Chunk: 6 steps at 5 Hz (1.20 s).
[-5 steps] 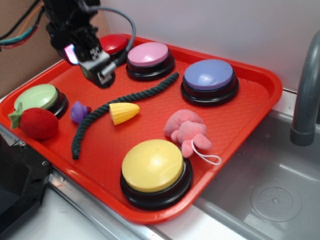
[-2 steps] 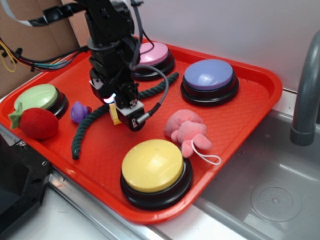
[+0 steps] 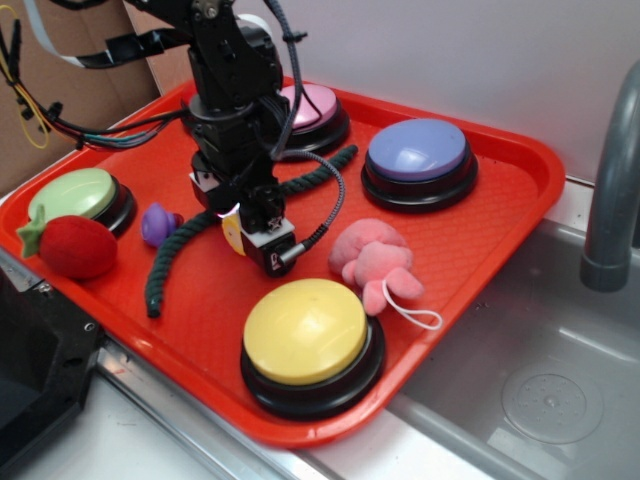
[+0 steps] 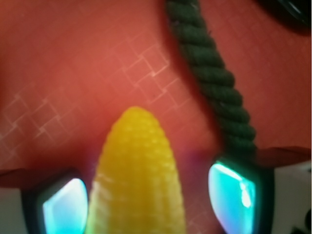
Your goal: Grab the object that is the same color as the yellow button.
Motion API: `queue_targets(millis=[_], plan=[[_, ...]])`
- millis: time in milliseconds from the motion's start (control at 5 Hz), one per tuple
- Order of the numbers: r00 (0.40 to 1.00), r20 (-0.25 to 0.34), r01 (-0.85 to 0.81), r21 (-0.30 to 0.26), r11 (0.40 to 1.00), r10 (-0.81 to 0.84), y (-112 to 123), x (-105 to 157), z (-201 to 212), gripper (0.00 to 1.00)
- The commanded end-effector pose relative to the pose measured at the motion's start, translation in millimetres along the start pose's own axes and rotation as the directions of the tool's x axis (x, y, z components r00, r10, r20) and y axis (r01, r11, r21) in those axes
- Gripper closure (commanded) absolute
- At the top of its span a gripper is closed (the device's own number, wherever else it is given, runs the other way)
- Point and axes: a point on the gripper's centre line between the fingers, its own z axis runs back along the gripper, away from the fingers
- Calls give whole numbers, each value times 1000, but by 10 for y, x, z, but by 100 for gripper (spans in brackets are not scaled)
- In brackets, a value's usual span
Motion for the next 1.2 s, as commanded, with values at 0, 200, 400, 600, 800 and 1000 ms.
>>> queue_targets(millis=[0,200,400,600,800,1000], plan=[[999,34,-27,-21,999,28,4,16,83,100],[997,8,-81,-25,996,81,42,-1,303,100],[976,-47,-218,-136,966,213,154,67,791,100],[963,-6,-264,-192,945,268,283,92,1269,100],[966,45,-233,-262,937,253,377,20,1539,100],[969,-35,-245,-200,949,243,365,126,1383,100]])
